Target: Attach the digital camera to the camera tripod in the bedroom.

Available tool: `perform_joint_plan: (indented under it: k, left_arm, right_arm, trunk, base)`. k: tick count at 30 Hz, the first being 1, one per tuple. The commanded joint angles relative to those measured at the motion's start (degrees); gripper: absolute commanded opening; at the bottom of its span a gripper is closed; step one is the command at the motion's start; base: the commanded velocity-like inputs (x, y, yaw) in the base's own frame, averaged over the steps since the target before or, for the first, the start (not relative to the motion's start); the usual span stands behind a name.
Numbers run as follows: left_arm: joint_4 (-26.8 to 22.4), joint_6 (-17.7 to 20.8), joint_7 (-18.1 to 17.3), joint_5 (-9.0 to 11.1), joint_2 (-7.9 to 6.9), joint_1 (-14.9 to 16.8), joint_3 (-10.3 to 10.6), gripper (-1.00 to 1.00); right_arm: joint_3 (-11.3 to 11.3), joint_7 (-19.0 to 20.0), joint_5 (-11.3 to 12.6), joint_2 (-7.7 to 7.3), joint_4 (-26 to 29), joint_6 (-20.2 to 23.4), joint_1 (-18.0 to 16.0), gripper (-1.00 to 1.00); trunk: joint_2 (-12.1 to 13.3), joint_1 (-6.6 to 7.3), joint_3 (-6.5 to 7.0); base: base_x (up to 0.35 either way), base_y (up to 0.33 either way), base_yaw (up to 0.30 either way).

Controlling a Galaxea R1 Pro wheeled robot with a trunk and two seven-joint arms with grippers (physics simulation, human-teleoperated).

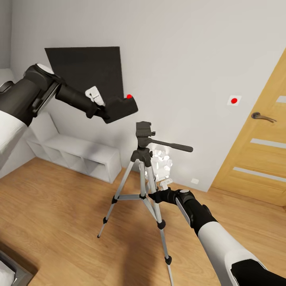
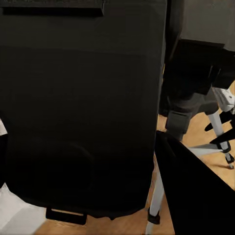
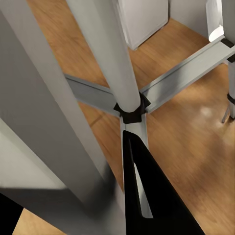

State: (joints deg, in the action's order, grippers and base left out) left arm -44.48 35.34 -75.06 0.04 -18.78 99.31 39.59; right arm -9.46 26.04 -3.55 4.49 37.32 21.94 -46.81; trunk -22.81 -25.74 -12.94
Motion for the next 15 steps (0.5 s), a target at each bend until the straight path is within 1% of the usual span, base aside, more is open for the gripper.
perform_joint_plan:
  k: [1, 2, 3, 4, 6, 7, 8, 9, 13, 15]
  left_arm:
    - [0.4, 0.1, -0.3, -0.1, 0.02, 0.1, -0.6, -1.0]
    - [1.1, -0.4, -0.5, -0.3, 0.56, 0.1, -2.3, -1.0]
    - [1.3, -0.6, -0.6, -0.5, 0.92, 0.1, -3.0, -1.0]
    - [1.5, -0.8, -0.7, -0.6, 1.71, 0.1, -4.0, -1.0]
    - [1.6, -0.9, -0.7, -0.8, 2.58, 0.1, -4.6, -1.0]
    - [1.6, -1.0, -0.8, -0.9, 3.45, 0.1, -5.1, -1.0]
    - [1.6, -1.1, -0.8, -0.9, 3.88, 0.1, -5.2, -1.0]
    - [1.6, -1.2, -0.8, -1.0, 5.13, 0.1, -5.6, -1.0]
    - [1.5, -1.4, -0.8, -0.9, 6.82, 0.1, -5.9, -1.0]
    - [1.5, -1.4, -0.8, -0.9, 7.19, 0.1, -6.0, -1.0]
  right_arm:
    - [-0.1, -1.0, -3.7, -0.01, -0.1, -0.1, 0.0, -1.0]
    - [-0.1, -1.0, -3.7, -0.01, -0.1, -0.1, 0.0, -1.0]
    - [-0.1, -1.0, -3.7, -0.01, -0.1, -0.1, 0.0, -1.0]
    - [0.0, -1.0, -3.7, -0.01, -0.1, -0.1, 0.0, -1.0]
    - [0.0, -1.0, -3.7, -0.01, -0.1, -0.1, 0.0, -1.0]
    - [0.0, -1.0, -3.7, -0.01, -0.1, -0.1, 0.0, -1.0]
    - [0.0, -1.0, -3.7, -0.01, -0.1, -0.1, 0.0, -1.0]
    - [-0.1, -1.0, -3.7, -0.01, -0.1, -0.1, 0.0, -1.0]
    - [-0.1, -1.0, -3.7, -0.01, -0.1, -0.1, 0.0, -1.0]
    - [-0.1, -1.1, -3.7, -0.01, -0.1, -0.1, 0.0, -1.0]
  trunk:
    - [-0.1, -0.04, -0.13]
    - [-0.1, -0.04, -0.13]
    - [-0.1, -0.04, -0.13]
    - [-0.1, -0.04, -0.13]
    - [-0.1, -0.04, -0.13]
    - [-0.1, -0.04, -0.13]
    - [-0.1, -0.04, -0.13]
    - [-0.1, -0.04, -0.13]
    - [-0.1, -0.04, -0.13]
    - [-0.1, -0.04, -0.13]
  base:
    - [0.0, 0.0, 0.0]
    - [0.0, 0.0, 0.0]
    - [0.0, 0.0, 0.0]
    - [0.0, 0.0, 0.0]
    - [0.0, 0.0, 0.0]
    - [0.0, 0.0, 0.0]
    - [0.0, 0.0, 0.0]
    - [0.0, 0.0, 0.0]
    - [0.0, 0.0, 0.0]
    - [0.0, 0.0, 0.0]
